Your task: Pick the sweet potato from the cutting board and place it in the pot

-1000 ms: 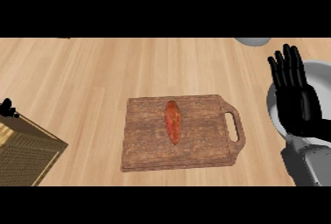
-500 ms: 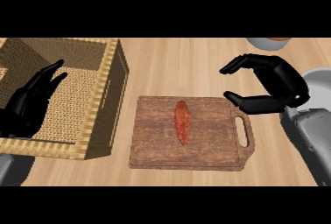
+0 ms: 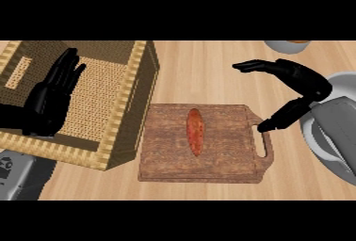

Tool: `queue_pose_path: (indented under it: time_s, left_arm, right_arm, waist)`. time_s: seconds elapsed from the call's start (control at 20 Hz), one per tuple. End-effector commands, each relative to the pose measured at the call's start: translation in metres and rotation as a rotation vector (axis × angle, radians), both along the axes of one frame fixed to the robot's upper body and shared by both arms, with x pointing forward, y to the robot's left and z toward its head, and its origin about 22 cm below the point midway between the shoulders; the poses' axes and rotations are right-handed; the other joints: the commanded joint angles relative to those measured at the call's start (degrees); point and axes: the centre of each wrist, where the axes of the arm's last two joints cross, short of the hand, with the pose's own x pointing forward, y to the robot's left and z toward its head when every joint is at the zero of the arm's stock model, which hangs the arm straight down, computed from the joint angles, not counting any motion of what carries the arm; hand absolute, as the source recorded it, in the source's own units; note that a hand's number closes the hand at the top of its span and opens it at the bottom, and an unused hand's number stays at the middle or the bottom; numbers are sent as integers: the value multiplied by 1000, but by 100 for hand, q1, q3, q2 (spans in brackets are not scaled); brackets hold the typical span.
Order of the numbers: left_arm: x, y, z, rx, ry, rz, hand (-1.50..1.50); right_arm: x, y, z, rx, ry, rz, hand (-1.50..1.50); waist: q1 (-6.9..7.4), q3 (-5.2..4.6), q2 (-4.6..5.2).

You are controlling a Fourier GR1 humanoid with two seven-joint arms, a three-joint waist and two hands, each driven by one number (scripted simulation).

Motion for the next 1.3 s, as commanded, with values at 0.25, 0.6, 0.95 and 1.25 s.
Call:
queue_pose_path:
  time_s: [0.25, 0.6, 0.95, 1.25]
  left_arm:
    - [17, -10, 9, -5, -12, 73, 0]
    - [-8, -14, -21, -10, 2, 86, 0]
    - [-7, 3, -20, -5, 1, 103, 0]
    - [-6, 11, -15, -4, 7, 99, 0]
  right_arm:
    - [29, 25, 18, -417, -116, 162, -150]
    - [30, 85, 6, -553, -127, 222, -150]
    - [31, 96, -11, -636, -67, 192, -150]
    - [11, 116, -44, -640, -48, 240, -150]
  waist:
    - [-155, -13, -78]
    - [-289, -19, -150]
    - [-340, -19, -158]
    - [-385, -19, -167]
